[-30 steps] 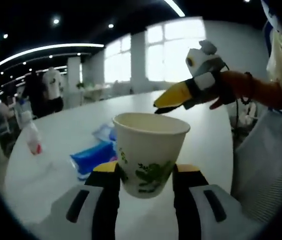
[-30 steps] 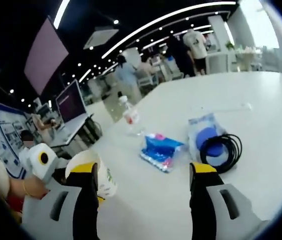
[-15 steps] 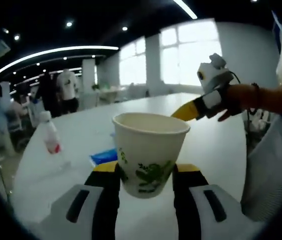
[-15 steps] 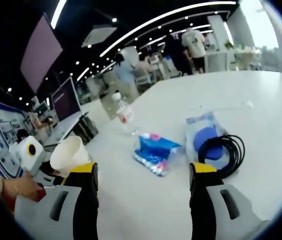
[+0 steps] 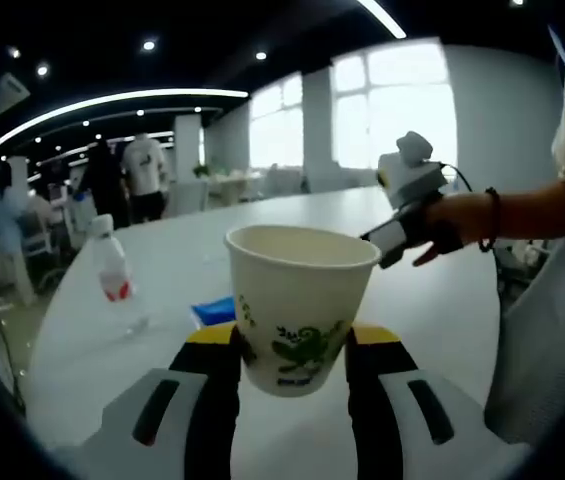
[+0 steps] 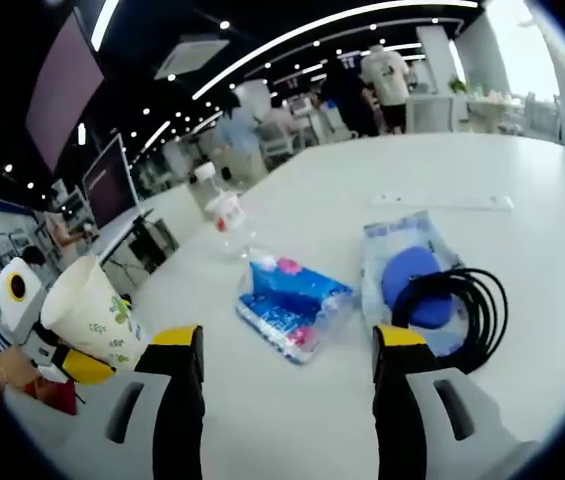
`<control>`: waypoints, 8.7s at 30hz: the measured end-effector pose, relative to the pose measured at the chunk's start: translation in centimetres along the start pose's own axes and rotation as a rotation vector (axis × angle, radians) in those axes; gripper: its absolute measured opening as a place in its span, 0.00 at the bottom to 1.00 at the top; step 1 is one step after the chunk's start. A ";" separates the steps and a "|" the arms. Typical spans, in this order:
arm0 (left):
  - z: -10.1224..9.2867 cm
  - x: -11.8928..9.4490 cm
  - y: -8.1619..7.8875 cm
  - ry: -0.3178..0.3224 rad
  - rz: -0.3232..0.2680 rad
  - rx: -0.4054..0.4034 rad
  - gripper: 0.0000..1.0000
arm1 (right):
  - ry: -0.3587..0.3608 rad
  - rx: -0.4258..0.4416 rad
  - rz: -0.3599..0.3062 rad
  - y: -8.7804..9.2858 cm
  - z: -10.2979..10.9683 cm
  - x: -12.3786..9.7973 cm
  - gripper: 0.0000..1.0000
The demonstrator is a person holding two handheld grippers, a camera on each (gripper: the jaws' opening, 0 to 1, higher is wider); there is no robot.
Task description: Arrange the tabletop items into an orderly group along one side of the table until the central work area is clear of visible clutter.
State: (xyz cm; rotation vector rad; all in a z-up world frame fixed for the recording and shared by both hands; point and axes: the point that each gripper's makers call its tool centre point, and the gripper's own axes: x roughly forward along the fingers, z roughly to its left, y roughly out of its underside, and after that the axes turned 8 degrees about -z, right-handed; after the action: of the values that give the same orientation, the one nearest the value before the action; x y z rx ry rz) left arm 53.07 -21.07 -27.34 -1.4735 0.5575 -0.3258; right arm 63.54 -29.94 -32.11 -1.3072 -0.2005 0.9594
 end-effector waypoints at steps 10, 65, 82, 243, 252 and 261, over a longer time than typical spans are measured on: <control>1.2 -0.3 0.6 -0.036 0.017 -0.017 0.38 | 0.003 -0.046 0.013 1.9 -1.0 3.4 0.55; 4.7 -1.7 0.4 -0.178 0.006 -0.024 0.38 | 0.179 0.184 0.048 3.3 -2.2 3.9 0.01; 5.1 -2.1 -0.4 -0.214 -0.009 -0.019 0.38 | 0.238 0.209 -0.032 -1.2 -5.1 -0.2 0.01; 17.7 16.3 8.5 -0.512 0.043 -0.192 0.49 | 0.624 0.136 -0.032 -1.5 -33.9 -10.9 0.22; 16.1 15.7 7.6 -0.450 0.051 -0.171 0.67 | 0.596 0.153 -0.092 -3.0 -31.8 -11.5 0.47; 15.3 14.2 6.6 -0.411 0.062 -0.152 0.85 | 0.560 0.142 -0.118 -3.5 -28.4 -11.7 0.65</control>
State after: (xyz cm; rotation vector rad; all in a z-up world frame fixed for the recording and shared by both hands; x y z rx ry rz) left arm 72.32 -15.14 -35.99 -1.6108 0.2996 0.0724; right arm 75.65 -58.32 -33.22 -1.3646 0.2174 0.4711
